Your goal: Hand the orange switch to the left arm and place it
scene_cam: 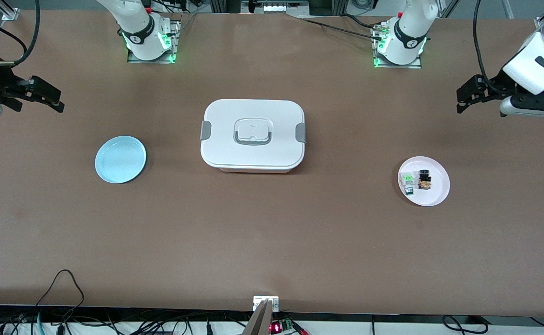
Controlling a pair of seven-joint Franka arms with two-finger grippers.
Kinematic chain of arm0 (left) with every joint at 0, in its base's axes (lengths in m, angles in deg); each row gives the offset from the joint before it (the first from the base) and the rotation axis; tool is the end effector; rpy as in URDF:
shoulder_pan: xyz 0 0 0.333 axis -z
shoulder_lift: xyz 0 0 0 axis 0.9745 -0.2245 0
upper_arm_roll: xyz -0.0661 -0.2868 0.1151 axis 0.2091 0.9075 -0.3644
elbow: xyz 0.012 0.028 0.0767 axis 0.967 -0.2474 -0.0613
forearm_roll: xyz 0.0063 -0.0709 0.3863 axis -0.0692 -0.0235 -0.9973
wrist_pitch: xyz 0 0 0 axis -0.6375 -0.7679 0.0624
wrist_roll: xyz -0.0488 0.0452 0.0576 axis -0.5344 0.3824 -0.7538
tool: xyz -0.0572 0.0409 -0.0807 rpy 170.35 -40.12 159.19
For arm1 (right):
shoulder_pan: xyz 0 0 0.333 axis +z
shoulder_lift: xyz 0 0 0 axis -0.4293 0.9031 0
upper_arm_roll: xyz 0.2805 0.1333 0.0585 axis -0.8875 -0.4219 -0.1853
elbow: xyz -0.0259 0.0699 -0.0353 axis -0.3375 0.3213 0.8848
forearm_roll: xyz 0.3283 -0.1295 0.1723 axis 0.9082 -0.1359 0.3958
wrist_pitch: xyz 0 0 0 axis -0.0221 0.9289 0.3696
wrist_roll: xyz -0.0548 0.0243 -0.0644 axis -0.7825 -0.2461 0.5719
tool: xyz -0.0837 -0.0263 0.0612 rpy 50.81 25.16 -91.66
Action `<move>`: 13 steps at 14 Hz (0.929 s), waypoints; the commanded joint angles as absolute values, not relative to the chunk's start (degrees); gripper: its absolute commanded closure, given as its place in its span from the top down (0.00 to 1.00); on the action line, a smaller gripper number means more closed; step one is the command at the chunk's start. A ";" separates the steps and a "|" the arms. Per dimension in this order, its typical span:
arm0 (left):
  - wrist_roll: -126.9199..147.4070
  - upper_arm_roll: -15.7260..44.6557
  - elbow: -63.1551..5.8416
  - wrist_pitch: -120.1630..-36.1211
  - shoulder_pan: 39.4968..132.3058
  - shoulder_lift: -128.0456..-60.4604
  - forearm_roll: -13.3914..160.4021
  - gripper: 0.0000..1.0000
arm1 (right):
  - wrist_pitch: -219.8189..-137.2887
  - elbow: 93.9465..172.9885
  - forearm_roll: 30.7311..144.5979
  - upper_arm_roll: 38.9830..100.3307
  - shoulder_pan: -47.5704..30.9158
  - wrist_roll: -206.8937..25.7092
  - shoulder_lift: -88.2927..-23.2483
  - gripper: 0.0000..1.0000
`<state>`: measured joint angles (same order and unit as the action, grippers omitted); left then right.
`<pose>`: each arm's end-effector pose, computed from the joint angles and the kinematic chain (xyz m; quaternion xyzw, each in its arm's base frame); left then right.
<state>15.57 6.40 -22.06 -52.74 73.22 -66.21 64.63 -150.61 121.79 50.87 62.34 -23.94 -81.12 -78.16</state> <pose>0.5402 -0.0625 0.6255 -0.9989 0.0457 -0.0084 0.0021 0.5556 0.0326 0.6332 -0.9999 0.0094 0.0074 0.0010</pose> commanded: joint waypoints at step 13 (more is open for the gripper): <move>15.46 4.93 -19.56 -51.24 73.16 -67.49 65.22 1.00 | -150.30 119.96 51.87 62.36 -24.37 -80.46 -77.56 1.00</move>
